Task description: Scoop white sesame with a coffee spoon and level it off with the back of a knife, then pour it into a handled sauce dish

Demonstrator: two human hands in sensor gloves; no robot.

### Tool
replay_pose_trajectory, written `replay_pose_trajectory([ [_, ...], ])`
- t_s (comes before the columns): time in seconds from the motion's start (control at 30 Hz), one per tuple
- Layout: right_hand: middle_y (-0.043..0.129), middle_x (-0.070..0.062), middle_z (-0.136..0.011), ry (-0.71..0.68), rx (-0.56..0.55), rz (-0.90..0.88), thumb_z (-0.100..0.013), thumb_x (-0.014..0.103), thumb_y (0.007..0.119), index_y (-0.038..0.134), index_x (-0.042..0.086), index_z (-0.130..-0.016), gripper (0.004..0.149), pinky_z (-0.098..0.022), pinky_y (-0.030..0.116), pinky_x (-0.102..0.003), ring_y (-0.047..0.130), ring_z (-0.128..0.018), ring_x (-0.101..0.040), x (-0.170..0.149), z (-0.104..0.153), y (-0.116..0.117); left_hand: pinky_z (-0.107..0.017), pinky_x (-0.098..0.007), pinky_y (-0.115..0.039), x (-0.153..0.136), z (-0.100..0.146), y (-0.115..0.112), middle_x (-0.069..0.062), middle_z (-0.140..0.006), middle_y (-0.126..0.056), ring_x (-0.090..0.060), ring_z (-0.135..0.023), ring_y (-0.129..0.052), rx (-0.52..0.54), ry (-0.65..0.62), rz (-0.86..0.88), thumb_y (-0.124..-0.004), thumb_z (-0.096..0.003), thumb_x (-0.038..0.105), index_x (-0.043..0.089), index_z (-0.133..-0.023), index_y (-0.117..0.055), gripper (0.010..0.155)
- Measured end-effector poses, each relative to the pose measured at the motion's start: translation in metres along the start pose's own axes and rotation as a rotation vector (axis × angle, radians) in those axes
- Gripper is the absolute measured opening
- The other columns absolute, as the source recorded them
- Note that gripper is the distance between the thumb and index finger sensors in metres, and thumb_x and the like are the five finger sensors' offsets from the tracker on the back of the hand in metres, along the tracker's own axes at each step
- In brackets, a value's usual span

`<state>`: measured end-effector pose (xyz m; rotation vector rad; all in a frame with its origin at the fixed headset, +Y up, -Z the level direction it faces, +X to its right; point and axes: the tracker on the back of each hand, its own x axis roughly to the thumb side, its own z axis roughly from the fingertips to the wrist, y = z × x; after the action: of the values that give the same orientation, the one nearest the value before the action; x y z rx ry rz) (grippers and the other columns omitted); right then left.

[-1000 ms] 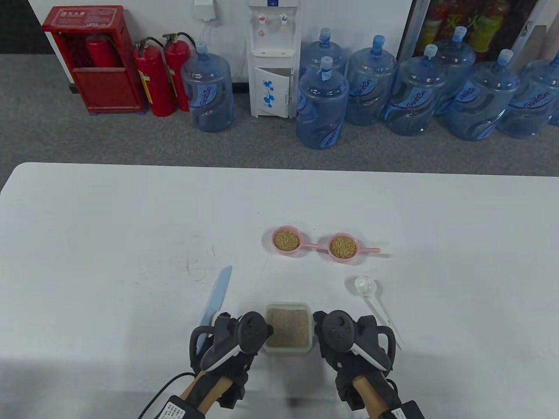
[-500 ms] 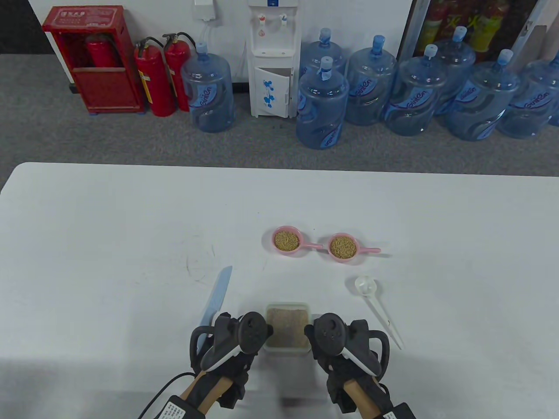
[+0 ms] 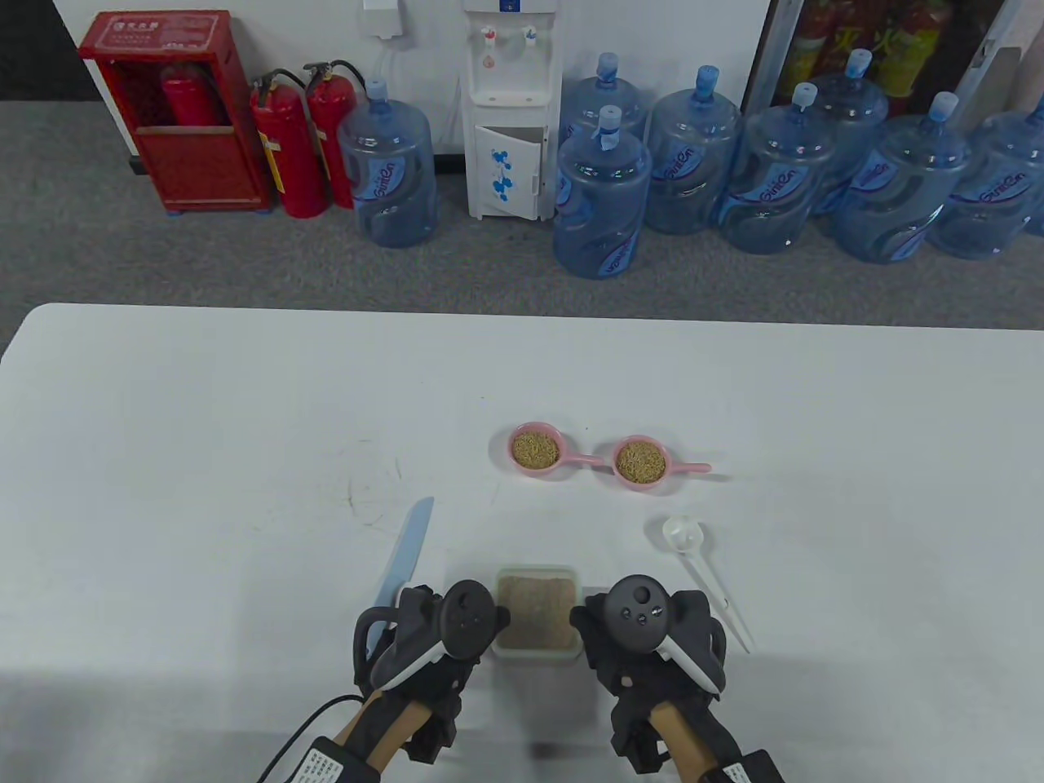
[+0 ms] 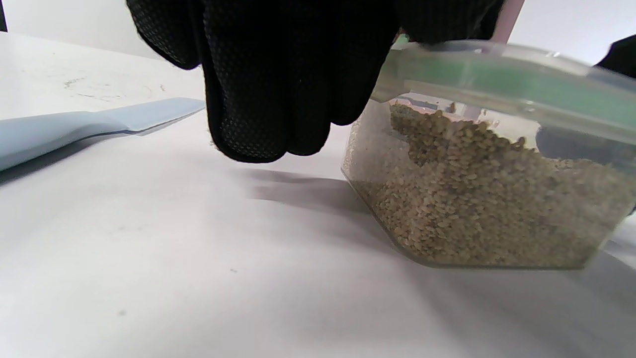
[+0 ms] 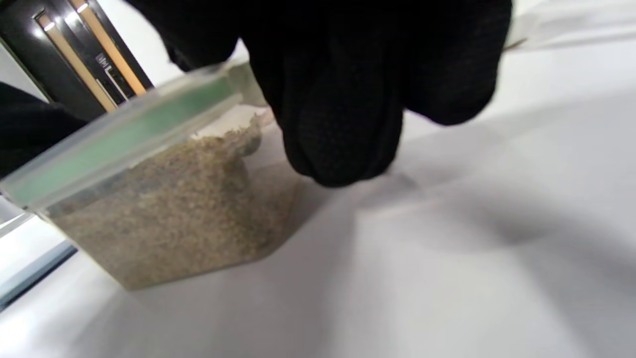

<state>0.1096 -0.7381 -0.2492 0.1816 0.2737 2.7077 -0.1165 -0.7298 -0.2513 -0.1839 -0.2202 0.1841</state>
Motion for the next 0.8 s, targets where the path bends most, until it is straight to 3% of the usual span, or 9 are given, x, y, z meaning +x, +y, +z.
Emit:
replay_pose_trajectory([
  [0.13,0.092,-0.023,-0.086,0.003,0.048,0.02,-0.063,0.043,0.063,0.078,0.002,-0.1,0.057,-0.057,0.078,-0.052,0.101,-0.061,-0.024,-0.001,0.001,-0.004,-0.078,-0.059,-0.061,-0.006,0.0,0.005,-0.01,-0.098,-0.09,-0.035,-0.087,-0.1,-0.021,-0.013,-0.012,-0.066,-0.0558,0.054,0.015,-0.099,-0.079,0.059],
  [0.2,0.089,-0.024,-0.09,-0.005,0.02,0.042,-0.063,0.044,0.062,0.075,0.003,-0.103,0.059,-0.059,0.076,-0.054,0.1,-0.065,-0.027,0.0,0.004,-0.01,-0.078,-0.059,-0.06,-0.015,0.002,0.016,-0.011,-0.102,-0.087,-0.037,-0.091,-0.097,0.045,0.009,0.015,-0.063,-0.0559,0.055,0.015,-0.102,-0.076,0.062],
  [0.37,0.084,-0.021,-0.097,-0.079,-0.197,0.051,-0.063,0.046,0.063,0.071,0.008,-0.108,0.059,-0.064,0.072,-0.056,0.096,-0.075,-0.03,0.005,0.02,-0.036,-0.079,-0.06,-0.056,-0.056,0.019,0.056,-0.012,-0.11,-0.076,-0.041,-0.101,-0.085,0.348,0.104,0.085,-0.062,-0.0567,0.054,0.016,-0.108,-0.067,0.064],
  [0.5,0.074,-0.016,-0.109,-0.115,-0.459,0.071,-0.062,0.048,0.065,0.065,0.017,-0.113,0.06,-0.071,0.066,-0.057,0.085,-0.09,-0.033,0.004,0.036,-0.055,-0.08,-0.061,-0.052,-0.082,0.03,0.072,-0.011,-0.118,-0.063,-0.044,-0.111,-0.069,0.526,0.144,-0.02,-0.06,-0.0558,0.056,0.021,-0.114,-0.056,0.068],
  [0.63,0.052,-0.013,-0.122,-0.106,-0.669,0.08,-0.061,0.052,0.064,0.054,0.023,-0.117,0.065,-0.078,0.053,-0.06,0.063,-0.107,-0.035,-0.003,0.047,-0.065,-0.081,-0.063,-0.045,-0.096,0.032,0.074,-0.011,-0.125,-0.043,-0.049,-0.116,-0.047,0.544,0.154,-0.05,-0.058,-0.0536,0.06,0.027,-0.118,-0.04,0.075],
  [0.8,0.029,-0.011,-0.127,-0.025,-0.734,0.146,-0.059,0.061,0.059,0.034,0.024,-0.121,0.076,-0.079,0.041,-0.063,0.039,-0.114,-0.039,-0.021,0.046,-0.068,-0.079,-0.068,-0.035,-0.107,0.026,0.065,-0.011,-0.126,-0.027,-0.055,-0.114,-0.029,0.502,0.2,-0.12,-0.054,-0.0497,0.067,0.029,-0.119,-0.028,0.083],
])
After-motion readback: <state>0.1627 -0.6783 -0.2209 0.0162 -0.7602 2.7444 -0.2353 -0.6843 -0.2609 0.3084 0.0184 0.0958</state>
